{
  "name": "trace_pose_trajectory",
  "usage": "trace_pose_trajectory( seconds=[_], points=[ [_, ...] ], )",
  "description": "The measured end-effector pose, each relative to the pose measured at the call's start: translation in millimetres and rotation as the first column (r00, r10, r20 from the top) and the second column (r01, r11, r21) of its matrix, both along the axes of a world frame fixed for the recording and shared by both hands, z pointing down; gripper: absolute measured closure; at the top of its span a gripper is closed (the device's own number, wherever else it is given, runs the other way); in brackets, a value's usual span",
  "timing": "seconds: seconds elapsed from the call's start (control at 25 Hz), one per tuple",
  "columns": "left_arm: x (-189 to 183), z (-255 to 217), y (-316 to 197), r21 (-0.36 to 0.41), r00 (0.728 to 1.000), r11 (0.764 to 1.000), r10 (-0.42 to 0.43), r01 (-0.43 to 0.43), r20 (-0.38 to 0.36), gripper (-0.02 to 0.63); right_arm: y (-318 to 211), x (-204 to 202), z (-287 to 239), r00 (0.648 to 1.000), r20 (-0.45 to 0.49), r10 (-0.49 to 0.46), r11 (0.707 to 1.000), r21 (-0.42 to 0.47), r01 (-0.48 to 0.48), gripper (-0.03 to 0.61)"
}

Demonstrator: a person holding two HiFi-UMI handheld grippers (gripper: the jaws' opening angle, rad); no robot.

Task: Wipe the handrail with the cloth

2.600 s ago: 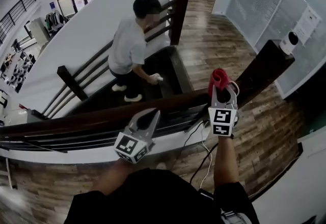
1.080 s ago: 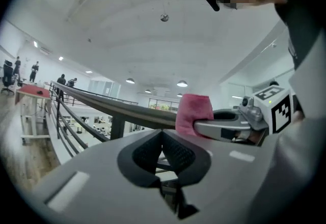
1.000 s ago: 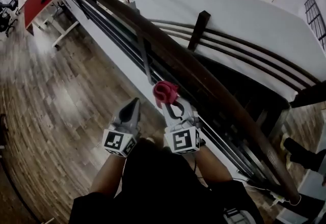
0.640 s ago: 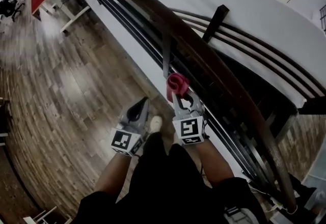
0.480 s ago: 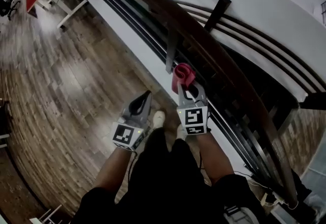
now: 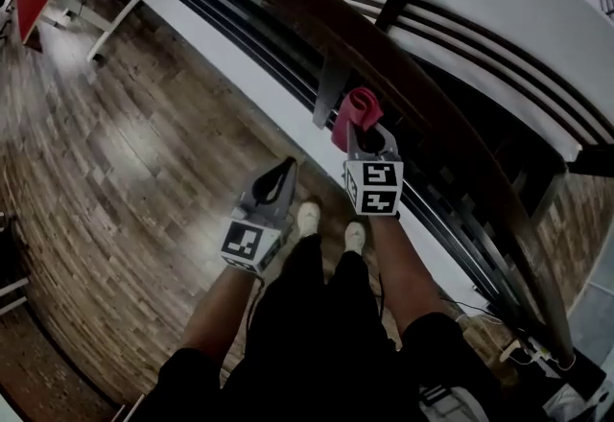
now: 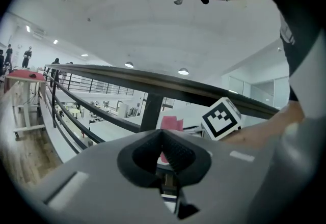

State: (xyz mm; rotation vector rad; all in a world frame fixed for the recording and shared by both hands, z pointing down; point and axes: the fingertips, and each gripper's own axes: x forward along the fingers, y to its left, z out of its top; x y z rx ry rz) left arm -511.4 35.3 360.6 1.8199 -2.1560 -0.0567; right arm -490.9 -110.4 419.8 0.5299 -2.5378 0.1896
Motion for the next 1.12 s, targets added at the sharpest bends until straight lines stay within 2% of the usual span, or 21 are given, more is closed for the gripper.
trace_pose_trajectory(
  seconds=[0.12,0.2,0.4,0.64,0.88,1.12],
  points=[
    [-0.4,4.3,-5.1,0.003,0.999,0.999,0.033,-0.033,-0.015,0.614,-8.9,-4.0,-1.0,0.997,0.028,0.069,0.995,-0.070,-0.067,0.534],
    [-1.4,10.0,-7.9,-0.004,0.999,0.999,0.045,-0.045,-0.029,0.614,-17.5,-11.4,-3.9,0.995,0.021,0.095,0.993,-0.072,-0.093,0.534],
    [6.7,19.4,-16.8,-0.018,0.995,0.996,0.084,-0.085,-0.053,0.614,-33.0,-24.8,1.6,0.991,-0.074,0.112,0.994,0.029,-0.110,0.534],
    [4.0,24.4,-19.1,-0.026,0.993,0.995,0.090,-0.092,-0.073,0.614,-42.2,-27.2,1.8,0.978,-0.182,0.101,0.986,0.153,-0.073,0.532],
    [4.8,23.2,-23.6,-0.017,0.993,0.995,0.097,-0.099,-0.071,0.614,-42.4,-22.6,5.2,0.962,-0.263,0.072,0.979,0.203,-0.017,0.532],
    [11.5,28.6,-25.6,-0.030,0.988,0.990,0.132,-0.135,-0.074,0.614,-36.8,-9.9,2.9,0.961,-0.264,0.088,0.974,0.223,-0.029,0.532]
  ],
)
